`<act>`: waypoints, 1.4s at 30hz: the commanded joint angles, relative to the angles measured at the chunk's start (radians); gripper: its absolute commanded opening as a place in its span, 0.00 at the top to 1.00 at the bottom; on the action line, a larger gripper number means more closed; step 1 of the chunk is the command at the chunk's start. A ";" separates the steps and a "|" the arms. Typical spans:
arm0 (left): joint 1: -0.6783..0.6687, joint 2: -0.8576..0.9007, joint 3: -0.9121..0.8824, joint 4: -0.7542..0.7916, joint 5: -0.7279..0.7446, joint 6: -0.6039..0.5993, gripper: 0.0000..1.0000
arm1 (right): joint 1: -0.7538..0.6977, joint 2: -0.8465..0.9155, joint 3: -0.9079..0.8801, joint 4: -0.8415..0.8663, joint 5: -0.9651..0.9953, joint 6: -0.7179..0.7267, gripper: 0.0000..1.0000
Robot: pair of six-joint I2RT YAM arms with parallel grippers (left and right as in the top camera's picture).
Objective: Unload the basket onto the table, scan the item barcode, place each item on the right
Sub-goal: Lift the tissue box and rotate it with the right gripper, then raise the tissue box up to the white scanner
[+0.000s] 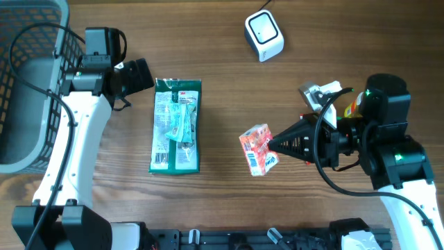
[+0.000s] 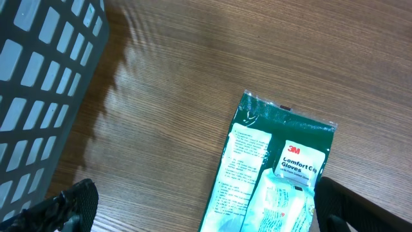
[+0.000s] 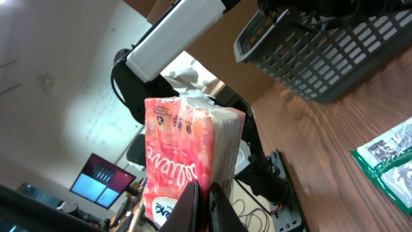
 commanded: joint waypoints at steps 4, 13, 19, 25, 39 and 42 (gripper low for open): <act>0.006 0.002 0.005 0.002 -0.005 -0.009 0.00 | 0.002 -0.005 0.005 -0.001 -0.064 -0.019 0.96; 0.006 0.002 0.005 0.002 -0.005 -0.009 0.00 | 0.002 -0.004 0.005 -0.001 -0.064 -0.021 0.96; 0.006 0.002 0.005 0.002 -0.005 -0.009 0.00 | 0.002 -0.004 0.005 -0.001 -0.003 -0.022 0.96; 0.006 0.002 0.005 0.002 -0.005 -0.009 0.00 | 0.008 -0.003 0.004 -0.074 0.363 0.009 0.96; 0.006 0.002 0.005 0.003 -0.005 -0.009 0.00 | 0.207 0.099 -0.077 -0.103 1.146 0.084 0.96; 0.006 0.002 0.005 0.003 -0.005 -0.009 0.00 | 0.303 0.205 -0.077 -0.098 1.302 0.086 0.96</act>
